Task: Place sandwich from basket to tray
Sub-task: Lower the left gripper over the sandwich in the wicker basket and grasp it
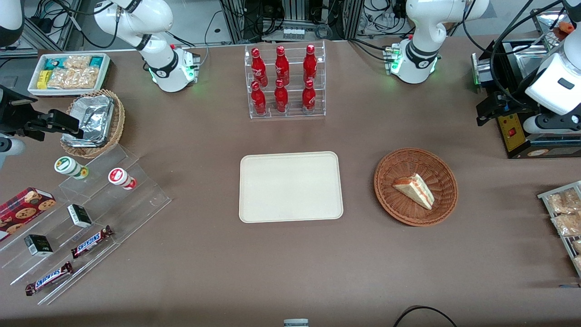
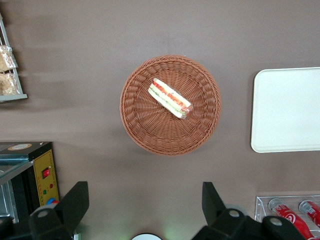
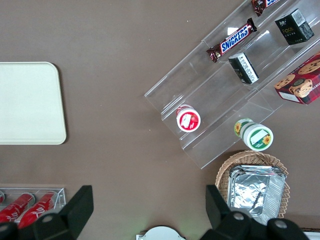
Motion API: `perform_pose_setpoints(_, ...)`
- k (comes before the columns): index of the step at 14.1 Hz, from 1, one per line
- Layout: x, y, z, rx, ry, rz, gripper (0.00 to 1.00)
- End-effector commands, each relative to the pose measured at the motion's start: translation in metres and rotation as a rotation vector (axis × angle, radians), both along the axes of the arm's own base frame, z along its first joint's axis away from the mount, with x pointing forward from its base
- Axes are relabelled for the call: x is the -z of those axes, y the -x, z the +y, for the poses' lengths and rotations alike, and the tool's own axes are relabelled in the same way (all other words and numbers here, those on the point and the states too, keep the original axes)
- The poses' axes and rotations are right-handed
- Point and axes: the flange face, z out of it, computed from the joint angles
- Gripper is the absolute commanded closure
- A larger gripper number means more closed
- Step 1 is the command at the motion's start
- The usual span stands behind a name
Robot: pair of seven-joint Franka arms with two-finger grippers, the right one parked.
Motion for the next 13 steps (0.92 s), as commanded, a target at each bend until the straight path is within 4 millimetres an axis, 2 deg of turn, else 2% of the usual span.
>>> perform_pose_setpoints(1, -0.004, 0.002, -0.002, -0.010, -0.016, -0.012, 0.00)
perform_pose_setpoints(3, -0.001, 0.000, -0.003, -0.017, -0.013, -0.009, 0.00)
perform_pose_setpoints(5, 0.021, -0.010, -0.004, -0.037, -0.021, 0.025, 0.00)
perform_pose_setpoints(8, 0.076, -0.029, -0.010, -0.073, -0.029, 0.076, 0.00)
perform_pose_setpoints(11, 0.142, -0.026, -0.031, -0.242, -0.036, 0.016, 0.00)
perform_pose_setpoints(13, 0.185, -0.021, -0.034, -0.381, -0.021, -0.049, 0.00)
